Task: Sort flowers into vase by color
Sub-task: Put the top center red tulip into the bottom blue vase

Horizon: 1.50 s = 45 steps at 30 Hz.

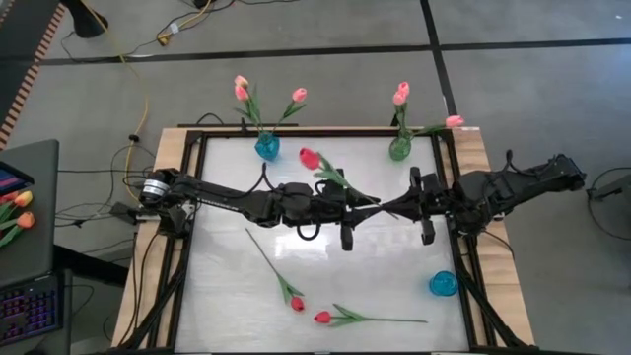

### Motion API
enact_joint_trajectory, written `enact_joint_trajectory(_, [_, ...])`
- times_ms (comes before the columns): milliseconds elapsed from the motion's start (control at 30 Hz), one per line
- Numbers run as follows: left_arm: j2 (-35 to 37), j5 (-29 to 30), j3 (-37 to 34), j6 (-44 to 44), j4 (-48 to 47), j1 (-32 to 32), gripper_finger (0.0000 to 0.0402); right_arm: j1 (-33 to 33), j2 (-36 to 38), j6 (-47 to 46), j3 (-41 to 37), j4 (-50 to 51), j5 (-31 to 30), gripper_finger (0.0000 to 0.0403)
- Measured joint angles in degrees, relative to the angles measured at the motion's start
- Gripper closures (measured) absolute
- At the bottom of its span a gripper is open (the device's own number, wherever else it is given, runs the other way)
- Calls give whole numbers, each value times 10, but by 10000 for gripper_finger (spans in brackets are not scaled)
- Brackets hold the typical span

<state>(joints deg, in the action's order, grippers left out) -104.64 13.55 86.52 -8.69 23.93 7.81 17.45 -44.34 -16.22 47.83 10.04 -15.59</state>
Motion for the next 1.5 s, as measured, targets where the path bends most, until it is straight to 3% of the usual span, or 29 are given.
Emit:
enact_joint_trajectory(367, [5,19,0,10,21,0,278,0,0,2,0,-5,1,385])
enact_joint_trajectory(1500, [21,9,-4,10,138,-8,278,-4,2,62,0,-105,3,385])
